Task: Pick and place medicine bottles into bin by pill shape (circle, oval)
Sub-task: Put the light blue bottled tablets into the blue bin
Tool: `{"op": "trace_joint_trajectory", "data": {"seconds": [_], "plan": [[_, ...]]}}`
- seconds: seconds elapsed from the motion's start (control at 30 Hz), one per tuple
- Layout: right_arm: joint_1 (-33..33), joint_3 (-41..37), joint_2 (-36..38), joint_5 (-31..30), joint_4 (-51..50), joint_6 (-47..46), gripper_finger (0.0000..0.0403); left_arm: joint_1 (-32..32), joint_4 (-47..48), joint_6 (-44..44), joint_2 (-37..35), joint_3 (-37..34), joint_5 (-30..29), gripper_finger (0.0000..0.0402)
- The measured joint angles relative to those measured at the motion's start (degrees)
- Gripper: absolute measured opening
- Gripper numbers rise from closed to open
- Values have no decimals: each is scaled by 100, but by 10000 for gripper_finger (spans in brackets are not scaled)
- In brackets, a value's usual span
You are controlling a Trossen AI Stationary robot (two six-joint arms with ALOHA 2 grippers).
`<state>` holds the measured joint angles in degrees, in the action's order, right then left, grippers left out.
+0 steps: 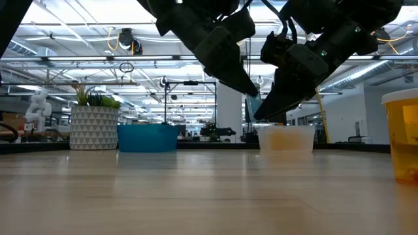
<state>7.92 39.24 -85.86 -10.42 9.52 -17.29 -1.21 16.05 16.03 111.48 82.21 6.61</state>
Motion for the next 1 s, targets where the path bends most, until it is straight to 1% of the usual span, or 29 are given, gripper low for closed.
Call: {"op": "trace_joint_trajectory", "data": {"seconds": [0.1,0.17,0.3,0.37,0.43,0.57,0.7,0.77,0.87,1.0], "plan": [[-1,0,0,-4,-12,16,98,0,2,-4,0,1,3,125],[-1,0,0,-4,-11,21,98,0,8,-16,0,1,4,121],[-1,0,0,-6,-9,66,100,0,26,-24,0,1,2,126],[-1,0,0,-40,-11,84,110,0,38,-26,0,0,2,130],[3,0,0,-145,-33,72,130,0,97,-24,0,2,-2,131],[3,-2,26,-153,-189,-14,190,-13,323,-26,-80,1,-24,132],[3,-4,146,-152,-376,-108,250,-39,658,-43,-282,7,-186,133],[3,-4,269,-160,-526,-148,273,-77,893,-69,-438,7,-343,133],[7,-4,504,-167,-790,-174,293,-184,1341,-160,-723,4,-674,133],[73,-49,842,-170,-951,-159,298,-446,1942,-272,-1114,4,-1010,133]]}}
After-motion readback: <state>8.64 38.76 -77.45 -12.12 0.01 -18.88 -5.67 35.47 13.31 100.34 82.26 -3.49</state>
